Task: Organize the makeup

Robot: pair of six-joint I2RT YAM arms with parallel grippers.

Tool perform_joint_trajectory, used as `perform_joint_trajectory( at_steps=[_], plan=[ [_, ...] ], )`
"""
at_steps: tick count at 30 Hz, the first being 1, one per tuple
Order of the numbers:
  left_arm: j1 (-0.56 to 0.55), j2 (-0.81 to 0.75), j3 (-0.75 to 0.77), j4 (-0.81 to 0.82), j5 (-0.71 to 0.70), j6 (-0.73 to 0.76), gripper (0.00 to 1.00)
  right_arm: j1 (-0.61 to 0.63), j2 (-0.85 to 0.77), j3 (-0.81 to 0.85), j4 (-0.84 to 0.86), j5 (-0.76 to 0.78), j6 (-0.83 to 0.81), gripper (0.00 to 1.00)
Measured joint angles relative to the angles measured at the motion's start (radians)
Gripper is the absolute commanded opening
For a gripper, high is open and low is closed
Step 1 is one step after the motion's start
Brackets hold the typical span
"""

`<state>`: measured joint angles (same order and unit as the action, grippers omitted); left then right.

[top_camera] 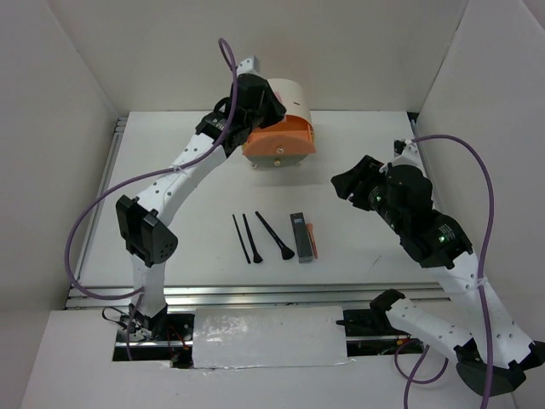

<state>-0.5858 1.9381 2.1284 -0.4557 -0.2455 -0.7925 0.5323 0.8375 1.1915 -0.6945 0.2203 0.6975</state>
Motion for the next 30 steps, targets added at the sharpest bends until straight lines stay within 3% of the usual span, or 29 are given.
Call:
perform_joint_trajectory(
  at_steps=[9,23,27,28,30],
  plan=[
    [-0.007,0.043,-0.051,0.177,-0.012,-0.047,0.20,0.000,-0.029,-0.031,0.013,-0.017,-0.009,0.63],
    [-0.008,0.072,-0.180,0.241,-0.074,-0.103,0.25,0.000,-0.028,-0.043,0.016,-0.031,-0.030,0.64],
    [-0.011,0.062,-0.220,0.268,-0.095,-0.109,0.43,0.000,-0.020,-0.043,0.021,-0.034,-0.037,0.64],
    [-0.011,0.058,-0.227,0.275,-0.098,-0.109,0.55,0.000,-0.017,-0.043,0.021,-0.034,-0.039,0.64],
    [-0.011,0.049,-0.232,0.291,-0.104,-0.112,0.65,-0.001,-0.011,-0.043,0.021,-0.035,-0.042,0.64]
  ],
)
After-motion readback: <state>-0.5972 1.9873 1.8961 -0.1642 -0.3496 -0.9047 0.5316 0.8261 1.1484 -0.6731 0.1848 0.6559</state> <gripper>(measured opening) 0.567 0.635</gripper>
